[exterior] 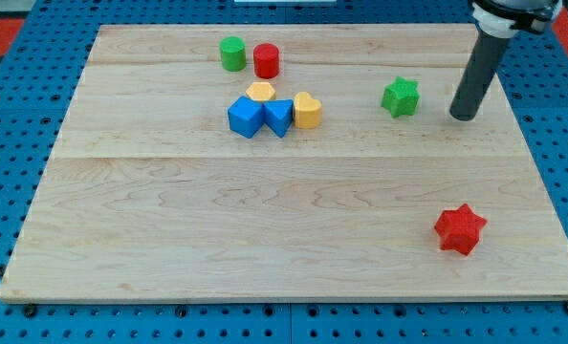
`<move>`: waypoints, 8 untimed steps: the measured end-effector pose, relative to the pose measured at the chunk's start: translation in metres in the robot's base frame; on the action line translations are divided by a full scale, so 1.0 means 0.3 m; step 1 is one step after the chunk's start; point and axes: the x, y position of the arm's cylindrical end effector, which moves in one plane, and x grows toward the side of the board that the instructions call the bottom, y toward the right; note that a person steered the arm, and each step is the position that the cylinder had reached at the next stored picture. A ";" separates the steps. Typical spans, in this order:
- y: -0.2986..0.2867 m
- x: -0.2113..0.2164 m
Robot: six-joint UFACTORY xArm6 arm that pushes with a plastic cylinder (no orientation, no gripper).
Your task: Push the red circle closer to the green circle
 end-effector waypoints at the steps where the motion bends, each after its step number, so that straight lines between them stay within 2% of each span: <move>1: 0.001 0.022; 8: -0.045 0.009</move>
